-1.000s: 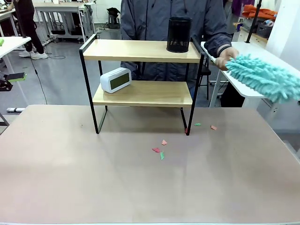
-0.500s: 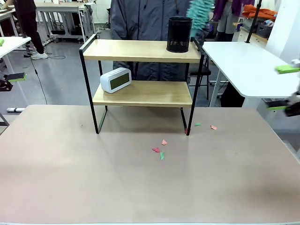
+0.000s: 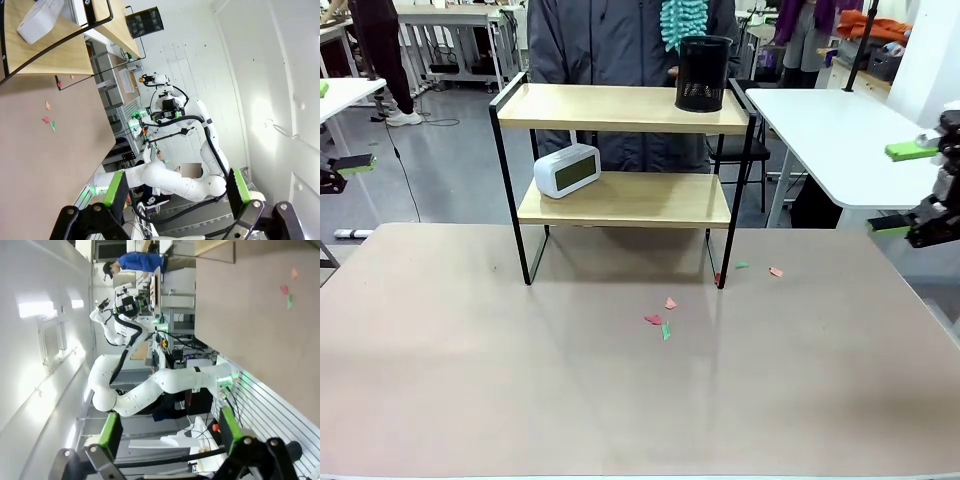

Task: Clean the shelf.
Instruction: Hand the Duster back to the human.

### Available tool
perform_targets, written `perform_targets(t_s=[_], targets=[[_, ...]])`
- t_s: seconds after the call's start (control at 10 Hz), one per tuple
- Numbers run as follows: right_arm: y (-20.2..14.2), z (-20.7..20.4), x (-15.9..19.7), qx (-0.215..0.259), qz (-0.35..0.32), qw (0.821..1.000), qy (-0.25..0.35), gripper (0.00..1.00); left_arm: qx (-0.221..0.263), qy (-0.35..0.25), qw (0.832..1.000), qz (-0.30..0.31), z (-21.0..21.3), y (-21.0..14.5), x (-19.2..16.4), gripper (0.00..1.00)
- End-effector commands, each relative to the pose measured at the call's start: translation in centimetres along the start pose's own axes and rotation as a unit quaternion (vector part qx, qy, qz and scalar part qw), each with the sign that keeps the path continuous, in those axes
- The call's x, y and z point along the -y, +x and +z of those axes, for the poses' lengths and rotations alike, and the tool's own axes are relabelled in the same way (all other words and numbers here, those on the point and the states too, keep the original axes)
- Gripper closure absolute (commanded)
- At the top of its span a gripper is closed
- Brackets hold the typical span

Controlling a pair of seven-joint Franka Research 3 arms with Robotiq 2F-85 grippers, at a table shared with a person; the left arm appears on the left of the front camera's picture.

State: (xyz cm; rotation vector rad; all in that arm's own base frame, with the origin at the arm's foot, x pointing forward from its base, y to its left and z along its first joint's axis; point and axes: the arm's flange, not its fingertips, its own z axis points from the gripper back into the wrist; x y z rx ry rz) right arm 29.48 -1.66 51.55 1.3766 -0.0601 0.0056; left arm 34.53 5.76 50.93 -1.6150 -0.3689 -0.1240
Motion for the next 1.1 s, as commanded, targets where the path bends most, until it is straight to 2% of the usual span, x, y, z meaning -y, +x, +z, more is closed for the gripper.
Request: perform_targets(t_s=[0.0,1.0], targets=[[-0.62,-0.1,-0.19,0.003,-0.007,1.0,-0.003,0.0,-0.007,0.002,1.0,-0.008,0.2,-0.1,0.16,0.0],[-0.62,-0.1,-0.19,0.003,-0.007,1.0,-0.003,0.0,-0.007,0.002,1.0,-0.008,0.2,-0.1,0.16,0.0]])
